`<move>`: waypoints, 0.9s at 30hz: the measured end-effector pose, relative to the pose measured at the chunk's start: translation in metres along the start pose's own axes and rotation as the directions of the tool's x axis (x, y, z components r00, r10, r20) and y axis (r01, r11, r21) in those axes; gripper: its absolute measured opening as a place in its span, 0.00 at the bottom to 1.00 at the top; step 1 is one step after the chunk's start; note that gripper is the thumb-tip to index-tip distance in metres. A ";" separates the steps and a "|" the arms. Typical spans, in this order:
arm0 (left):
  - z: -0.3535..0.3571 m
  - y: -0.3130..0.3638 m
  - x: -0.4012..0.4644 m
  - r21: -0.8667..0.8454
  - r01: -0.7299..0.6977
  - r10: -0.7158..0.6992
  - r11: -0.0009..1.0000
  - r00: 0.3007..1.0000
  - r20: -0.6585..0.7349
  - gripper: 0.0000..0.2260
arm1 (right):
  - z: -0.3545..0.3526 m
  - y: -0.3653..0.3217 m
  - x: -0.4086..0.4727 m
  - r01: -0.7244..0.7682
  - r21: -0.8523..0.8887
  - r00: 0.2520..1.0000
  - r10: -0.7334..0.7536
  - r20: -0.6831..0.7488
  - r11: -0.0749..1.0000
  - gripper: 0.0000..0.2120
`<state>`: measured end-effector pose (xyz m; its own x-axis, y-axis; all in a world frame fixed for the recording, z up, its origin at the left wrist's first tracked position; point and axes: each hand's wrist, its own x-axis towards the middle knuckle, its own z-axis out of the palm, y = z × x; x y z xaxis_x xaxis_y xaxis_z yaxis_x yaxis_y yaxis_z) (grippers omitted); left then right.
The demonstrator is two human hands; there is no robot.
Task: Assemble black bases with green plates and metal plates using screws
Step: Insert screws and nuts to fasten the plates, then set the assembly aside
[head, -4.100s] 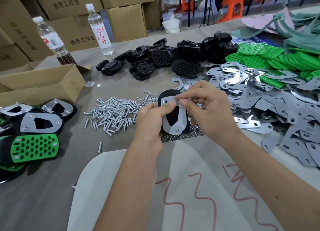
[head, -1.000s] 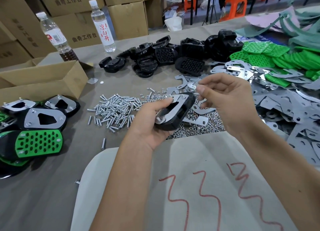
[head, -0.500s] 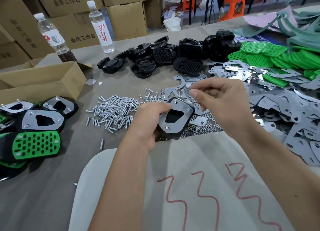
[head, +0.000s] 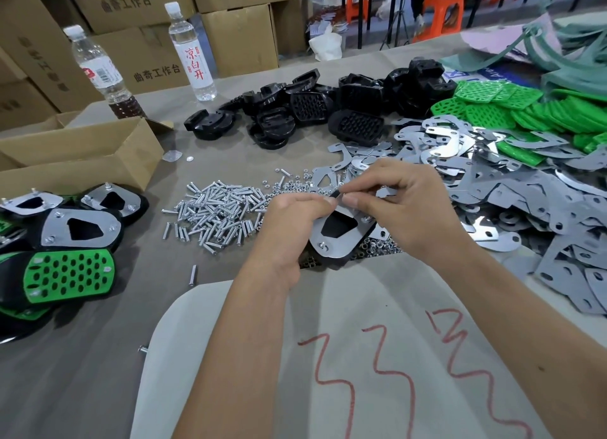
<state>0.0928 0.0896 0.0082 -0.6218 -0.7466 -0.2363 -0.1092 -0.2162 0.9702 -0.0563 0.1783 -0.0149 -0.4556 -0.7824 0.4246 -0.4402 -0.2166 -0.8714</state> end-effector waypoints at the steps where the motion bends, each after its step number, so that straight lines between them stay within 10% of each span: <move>1: 0.000 -0.001 0.001 -0.002 0.003 -0.003 1.000 1.000 -0.011 0.05 | 0.000 0.001 0.000 -0.003 0.002 1.000 0.003 0.002 1.000 0.06; 27: 0.002 -0.008 0.005 0.074 -0.009 0.016 0.997 0.996 -0.088 0.07 | -0.009 0.012 0.003 -0.015 0.065 0.988 0.005 0.157 0.998 0.04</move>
<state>0.0887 0.0887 -0.0003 -0.5530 -0.8024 -0.2246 -0.1602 -0.1622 0.9737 -0.0699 0.1783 -0.0219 -0.3307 -0.8652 0.3769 -0.3822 -0.2424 -0.8917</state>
